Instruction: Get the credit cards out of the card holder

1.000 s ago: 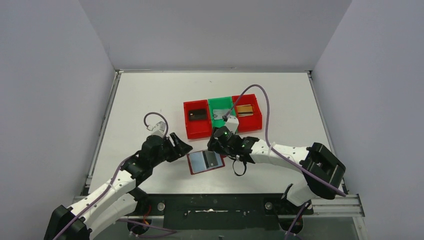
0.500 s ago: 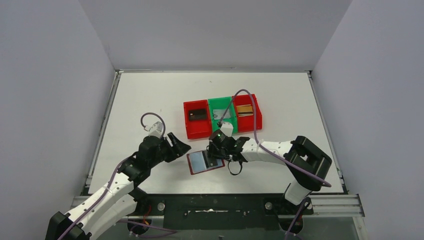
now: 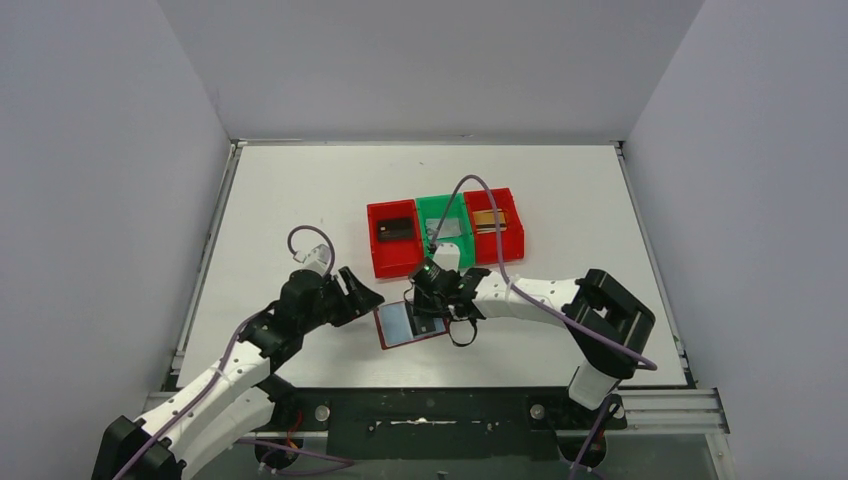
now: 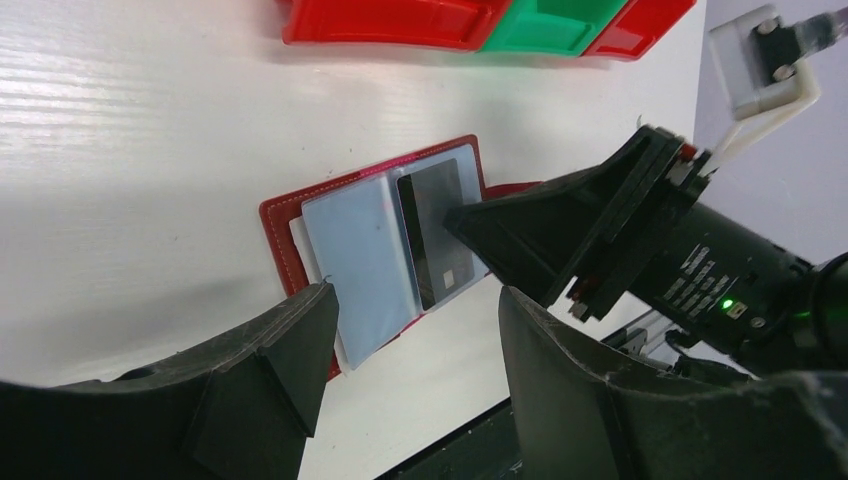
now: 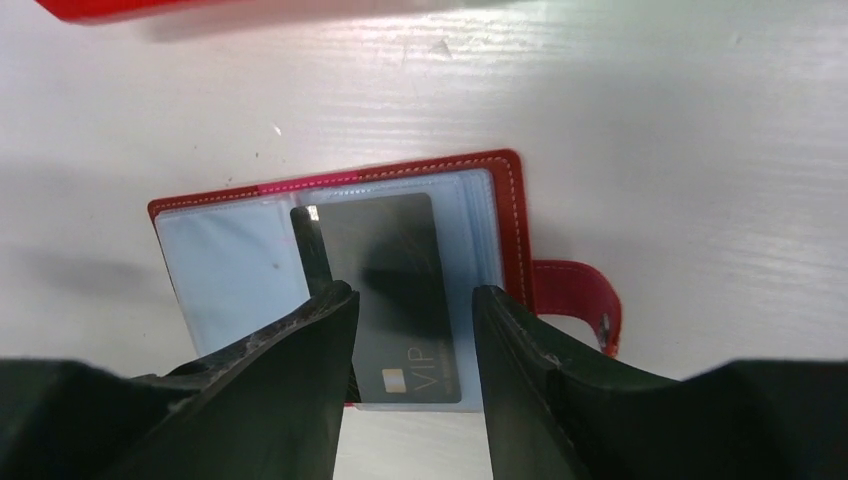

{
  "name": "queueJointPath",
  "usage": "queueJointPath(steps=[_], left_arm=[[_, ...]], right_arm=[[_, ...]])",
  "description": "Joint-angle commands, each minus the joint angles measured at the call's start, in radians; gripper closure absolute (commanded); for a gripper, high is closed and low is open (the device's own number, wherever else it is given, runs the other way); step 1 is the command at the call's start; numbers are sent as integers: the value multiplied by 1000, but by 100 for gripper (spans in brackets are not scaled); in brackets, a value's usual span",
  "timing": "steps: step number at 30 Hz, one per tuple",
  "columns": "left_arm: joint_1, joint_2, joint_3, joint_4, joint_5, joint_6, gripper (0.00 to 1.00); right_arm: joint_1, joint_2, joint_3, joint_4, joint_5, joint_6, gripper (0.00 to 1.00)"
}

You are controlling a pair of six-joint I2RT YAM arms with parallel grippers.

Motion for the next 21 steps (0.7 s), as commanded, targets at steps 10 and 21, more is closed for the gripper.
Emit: queueJointPath(steps=[10, 21], left_arm=[[9, 45, 35, 112, 96, 10, 39], [13, 122, 80, 90, 136, 63, 38]], right_arm=[[-51, 28, 51, -21, -80, -65, 55], [33, 23, 53, -78, 5, 78, 63]])
